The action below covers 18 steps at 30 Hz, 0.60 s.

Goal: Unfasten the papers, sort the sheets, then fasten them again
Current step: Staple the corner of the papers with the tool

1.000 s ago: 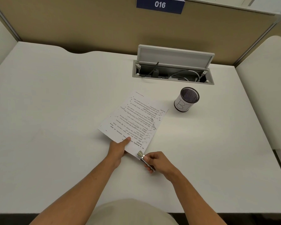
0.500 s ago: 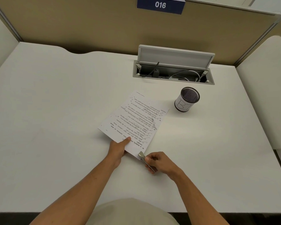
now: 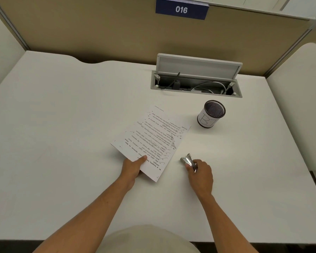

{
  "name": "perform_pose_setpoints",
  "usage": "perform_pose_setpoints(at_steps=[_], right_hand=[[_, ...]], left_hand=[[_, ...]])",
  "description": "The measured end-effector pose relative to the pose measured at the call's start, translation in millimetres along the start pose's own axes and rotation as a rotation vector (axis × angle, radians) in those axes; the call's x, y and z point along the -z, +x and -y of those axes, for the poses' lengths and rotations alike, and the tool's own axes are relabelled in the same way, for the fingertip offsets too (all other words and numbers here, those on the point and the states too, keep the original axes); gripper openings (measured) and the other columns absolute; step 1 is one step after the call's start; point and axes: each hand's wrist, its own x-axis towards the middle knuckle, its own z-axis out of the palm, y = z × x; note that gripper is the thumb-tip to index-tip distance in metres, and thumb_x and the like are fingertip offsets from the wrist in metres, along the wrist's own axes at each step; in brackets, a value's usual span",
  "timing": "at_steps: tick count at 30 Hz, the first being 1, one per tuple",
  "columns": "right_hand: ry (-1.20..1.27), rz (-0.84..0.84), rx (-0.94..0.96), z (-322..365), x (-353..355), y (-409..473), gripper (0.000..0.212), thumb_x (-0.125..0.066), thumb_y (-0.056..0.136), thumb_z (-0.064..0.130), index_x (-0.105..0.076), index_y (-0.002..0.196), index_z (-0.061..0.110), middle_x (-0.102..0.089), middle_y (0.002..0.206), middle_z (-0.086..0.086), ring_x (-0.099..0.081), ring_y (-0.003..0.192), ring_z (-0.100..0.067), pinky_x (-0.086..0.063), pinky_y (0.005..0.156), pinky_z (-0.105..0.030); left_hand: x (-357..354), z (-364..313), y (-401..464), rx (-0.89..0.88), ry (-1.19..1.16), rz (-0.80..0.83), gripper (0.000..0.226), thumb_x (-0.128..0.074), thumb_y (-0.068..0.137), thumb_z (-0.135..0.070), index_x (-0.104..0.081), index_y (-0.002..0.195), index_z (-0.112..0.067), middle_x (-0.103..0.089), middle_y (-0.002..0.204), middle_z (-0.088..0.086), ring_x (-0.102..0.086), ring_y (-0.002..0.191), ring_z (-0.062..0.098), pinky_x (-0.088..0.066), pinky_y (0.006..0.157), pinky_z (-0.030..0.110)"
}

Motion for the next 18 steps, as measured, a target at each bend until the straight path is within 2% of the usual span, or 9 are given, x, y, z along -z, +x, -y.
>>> perform_pose_setpoints(at_steps=[2, 7, 12, 16, 18], right_hand=[[-0.039, -0.011, 0.022, 0, -2, 2, 0.026, -0.059, 0.093, 0.031, -0.063, 0.108, 0.011, -0.061, 0.097, -0.005, -0.052, 0.097, -0.024, -0.047, 0.073, -0.036], [-0.101, -0.029, 0.052, 0, -6, 3, 0.028, -0.06, 0.092, 0.031, -0.064, 0.107, 0.009, -0.061, 0.102, -0.008, -0.052, 0.101, -0.028, -0.044, 0.081, -0.036], [-0.092, -0.076, 0.075, 15, -1, 8, 0.062, -0.066, 0.086, 0.04, -0.046, 0.136, 0.009, -0.051, 0.135, -0.012, -0.043, 0.124, -0.031, -0.037, 0.099, -0.043], [0.084, -0.027, 0.22, 44, 13, 26, 0.065, -0.067, 0.087, 0.023, -0.037, 0.144, 0.013, -0.043, 0.145, -0.011, -0.036, 0.133, -0.028, -0.031, 0.108, -0.042], [0.178, 0.023, 0.303, 66, 23, 39, 0.067, -0.067, 0.086, 0.015, -0.035, 0.145, 0.015, -0.043, 0.145, -0.009, -0.039, 0.132, -0.025, -0.033, 0.11, -0.043]], left_hand=[[1, -2, -1, -0.01, 0.012, 0.0, 0.035, -0.07, 0.088, -0.007, -0.061, 0.119, -0.021, -0.072, 0.113, 0.0, -0.069, 0.1, 0.02, -0.058, 0.064, 0.031], [2, -12, -4, -0.081, 0.071, 0.016, 0.03, -0.07, 0.088, -0.007, -0.064, 0.107, -0.03, -0.073, 0.11, -0.005, -0.07, 0.097, 0.016, -0.059, 0.063, 0.03], [6, -42, -7, -0.215, 0.295, 0.041, 0.026, -0.07, 0.088, -0.012, -0.065, 0.104, -0.032, -0.072, 0.114, -0.005, -0.07, 0.099, 0.016, -0.06, 0.081, 0.041], [2, -88, -17, -0.405, 0.613, 0.086, 0.034, -0.072, 0.087, -0.014, -0.066, 0.12, -0.018, -0.068, 0.11, -0.007, -0.067, 0.094, 0.012, -0.054, 0.076, 0.023], [-3, -115, -26, -0.46, 0.748, 0.149, 0.034, -0.071, 0.086, -0.016, -0.066, 0.119, -0.018, -0.067, 0.107, -0.008, -0.067, 0.092, 0.012, -0.052, 0.073, 0.019]])
